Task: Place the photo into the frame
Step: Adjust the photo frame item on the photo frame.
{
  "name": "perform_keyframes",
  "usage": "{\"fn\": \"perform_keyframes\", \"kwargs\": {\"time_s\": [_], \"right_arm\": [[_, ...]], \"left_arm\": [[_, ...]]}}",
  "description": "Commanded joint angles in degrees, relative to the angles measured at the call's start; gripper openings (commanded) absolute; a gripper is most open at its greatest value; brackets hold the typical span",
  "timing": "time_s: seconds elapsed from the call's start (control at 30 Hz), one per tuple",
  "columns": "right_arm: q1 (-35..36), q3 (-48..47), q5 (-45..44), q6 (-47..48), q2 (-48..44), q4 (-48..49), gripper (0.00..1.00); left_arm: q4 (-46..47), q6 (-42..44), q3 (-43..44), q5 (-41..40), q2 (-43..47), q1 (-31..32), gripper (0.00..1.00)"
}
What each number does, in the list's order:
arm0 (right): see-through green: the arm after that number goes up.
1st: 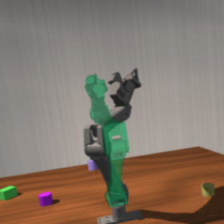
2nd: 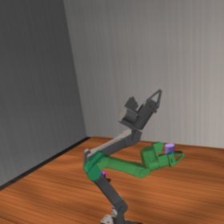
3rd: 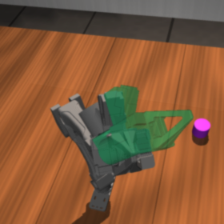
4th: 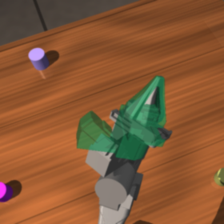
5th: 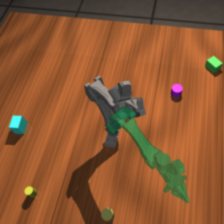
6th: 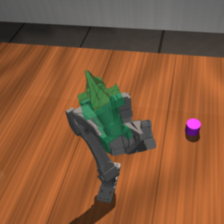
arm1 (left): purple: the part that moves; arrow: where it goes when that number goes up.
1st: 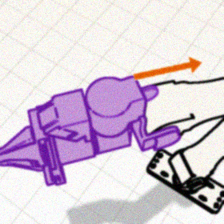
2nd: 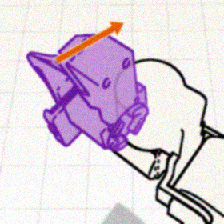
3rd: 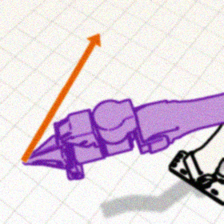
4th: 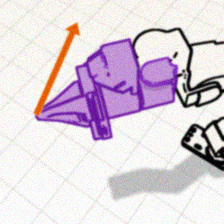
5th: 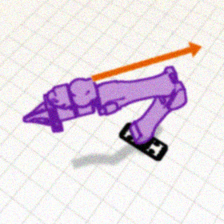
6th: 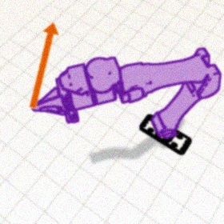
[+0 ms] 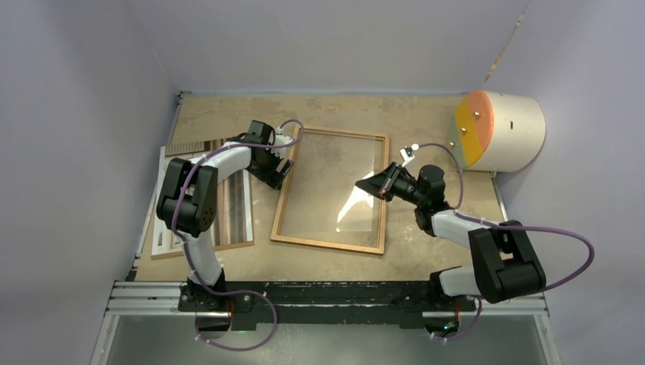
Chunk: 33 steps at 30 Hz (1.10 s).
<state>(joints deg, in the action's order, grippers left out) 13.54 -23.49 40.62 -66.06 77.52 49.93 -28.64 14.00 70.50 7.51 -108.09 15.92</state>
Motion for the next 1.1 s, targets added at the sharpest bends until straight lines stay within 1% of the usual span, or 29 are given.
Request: {"fn": "perform_keyframes", "kwargs": {"time_s": [0.0, 0.2, 0.5, 0.77, 0.87, 0.97, 1.07], "right_arm": [[1.94, -2.6, -1.64, -0.32, -1.69, 0.53, 0.0], [2.96, -2.19, -2.36, -1.01, -1.2, 1.89, 0.0], [3.31, -3.28, -0.36, -3.12, 2.07, 5.44, 0.0], [3.7, -4.16, 0.73, -2.26, 4.35, 5.27, 0.0], [3.69, -3.8, 0.26, -0.23, 3.65, 1.85, 0.0], [3.69, -3.76, -1.07, 2.79, 1.49, -4.76, 0.0], [3.74, -5.47, -4.69, 6.53, 0.16, -12.02, 0.0]], "left_arm": [[1.37, -0.98, -2.15, 2.24, -0.36, 0.34, 0.81], [1.71, -1.61, -2.98, 2.68, -0.54, 0.34, 0.81], [2.1, -1.87, -3.22, 2.82, -0.28, 0.34, 0.81], [2.06, -1.88, -3.43, 2.64, -0.08, 0.34, 0.8], [1.93, -1.87, -3.22, 2.49, 0.07, 0.34, 0.8], [1.96, -1.94, -2.88, 2.02, 0.42, 0.19, 0.8], [1.82, -2.28, -2.14, 1.77, 0.7, -0.08, 0.8]]}}
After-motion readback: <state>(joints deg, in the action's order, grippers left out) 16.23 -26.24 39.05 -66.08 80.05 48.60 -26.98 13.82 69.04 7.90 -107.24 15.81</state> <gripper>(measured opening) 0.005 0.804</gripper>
